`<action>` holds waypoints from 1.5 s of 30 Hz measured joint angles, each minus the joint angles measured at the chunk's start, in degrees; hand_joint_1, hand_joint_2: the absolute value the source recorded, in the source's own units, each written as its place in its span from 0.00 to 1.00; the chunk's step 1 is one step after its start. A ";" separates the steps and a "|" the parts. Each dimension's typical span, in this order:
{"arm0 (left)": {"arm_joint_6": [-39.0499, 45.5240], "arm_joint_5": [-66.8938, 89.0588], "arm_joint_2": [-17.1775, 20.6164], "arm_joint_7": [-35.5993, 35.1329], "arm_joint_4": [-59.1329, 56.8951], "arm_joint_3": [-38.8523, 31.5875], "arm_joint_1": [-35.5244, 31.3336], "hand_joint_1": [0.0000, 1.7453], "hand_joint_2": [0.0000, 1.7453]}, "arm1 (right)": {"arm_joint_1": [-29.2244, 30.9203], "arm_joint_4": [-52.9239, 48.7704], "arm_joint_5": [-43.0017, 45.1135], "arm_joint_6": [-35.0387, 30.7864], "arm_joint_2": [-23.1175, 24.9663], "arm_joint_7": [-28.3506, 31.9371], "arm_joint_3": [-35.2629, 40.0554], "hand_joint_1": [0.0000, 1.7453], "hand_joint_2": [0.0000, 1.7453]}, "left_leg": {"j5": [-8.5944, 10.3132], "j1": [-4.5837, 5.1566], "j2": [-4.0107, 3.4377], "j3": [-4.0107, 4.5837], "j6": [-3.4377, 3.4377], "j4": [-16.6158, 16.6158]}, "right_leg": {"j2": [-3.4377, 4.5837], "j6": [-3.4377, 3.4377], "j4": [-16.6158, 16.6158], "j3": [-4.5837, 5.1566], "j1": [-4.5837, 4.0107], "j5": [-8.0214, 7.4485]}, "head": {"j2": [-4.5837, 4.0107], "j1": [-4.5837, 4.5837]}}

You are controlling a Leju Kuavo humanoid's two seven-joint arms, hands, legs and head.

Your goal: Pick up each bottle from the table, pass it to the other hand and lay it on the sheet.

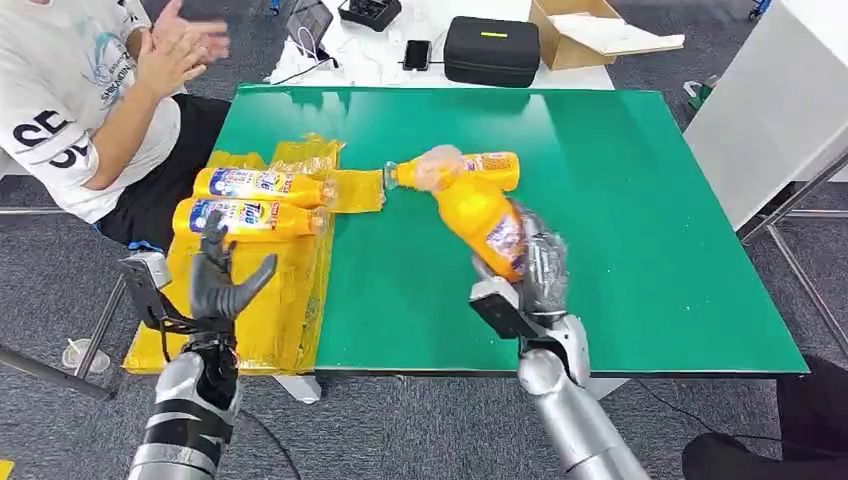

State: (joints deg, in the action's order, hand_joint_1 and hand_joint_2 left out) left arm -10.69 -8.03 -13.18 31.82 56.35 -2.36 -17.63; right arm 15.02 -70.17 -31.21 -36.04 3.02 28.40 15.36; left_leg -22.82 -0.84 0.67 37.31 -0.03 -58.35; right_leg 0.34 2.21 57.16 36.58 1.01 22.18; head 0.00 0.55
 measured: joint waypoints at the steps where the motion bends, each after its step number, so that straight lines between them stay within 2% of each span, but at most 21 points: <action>1: -2.34 -2.25 -0.04 -1.20 1.03 1.03 0.56 0.00 1.00 | -0.75 -1.00 1.18 0.18 0.50 1.07 -1.27 1.00 1.00 | -0.01 0.00 0.00 0.00 0.00 0.00 | 0.00 0.00 0.00 0.00 0.00 0.00 | 0.00 0.00; 6: -16.53 -16.44 0.11 -7.51 3.01 5.76 2.65 0.00 1.00 | -3.20 -1.94 3.56 2.08 2.25 7.04 -5.13 0.98 1.00 | -0.01 0.00 -0.01 0.00 0.01 0.00 | 0.00 0.00 0.00 0.00 -0.01 0.00 | 0.00 0.02; 13: -21.21 -20.80 0.94 -9.02 3.01 10.40 3.56 0.00 1.00 | -4.34 -0.48 4.63 5.74 3.95 10.02 -6.42 0.99 1.00 | 0.00 -0.04 -0.05 -0.02 0.00 0.02 | 0.01 0.00 0.00 0.01 -0.04 0.00 | 0.00 0.02; 21: -20.96 -19.21 1.88 -9.07 2.67 15.94 3.26 0.00 1.00 | -3.95 6.25 5.16 7.58 7.49 11.40 -2.80 1.00 1.00 | 0.00 -0.04 -0.05 0.01 0.00 0.02 | 0.01 0.00 0.00 0.02 -0.03 0.00 | 0.02 0.02; 27: -19.60 -16.52 2.19 -7.49 -0.33 20.08 0.94 0.00 1.00 | -0.65 12.51 3.82 8.02 10.47 11.47 3.11 0.99 1.00 | 0.02 -0.04 -0.07 -0.01 -0.01 0.02 | 0.01 -0.01 0.00 0.04 -0.04 -0.01 | 0.00 0.02; 45: -21.17 -17.28 2.38 -7.41 -4.14 22.62 -0.76 0.00 1.00 | 3.10 22.02 3.71 9.57 13.48 11.43 8.14 0.98 1.00 | 0.02 -0.04 -0.07 0.01 -0.02 0.02 | 0.01 -0.01 0.00 0.05 -0.03 -0.01 | 0.00 0.00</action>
State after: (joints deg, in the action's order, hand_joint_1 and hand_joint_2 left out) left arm -31.87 -25.31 -10.80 24.41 52.22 20.26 -18.39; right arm 18.12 -48.15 -27.50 -26.47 16.50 39.82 23.50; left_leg -22.81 -0.87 0.60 37.32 -0.05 -58.34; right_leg 0.35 2.20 57.16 36.63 0.97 22.17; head 0.00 0.55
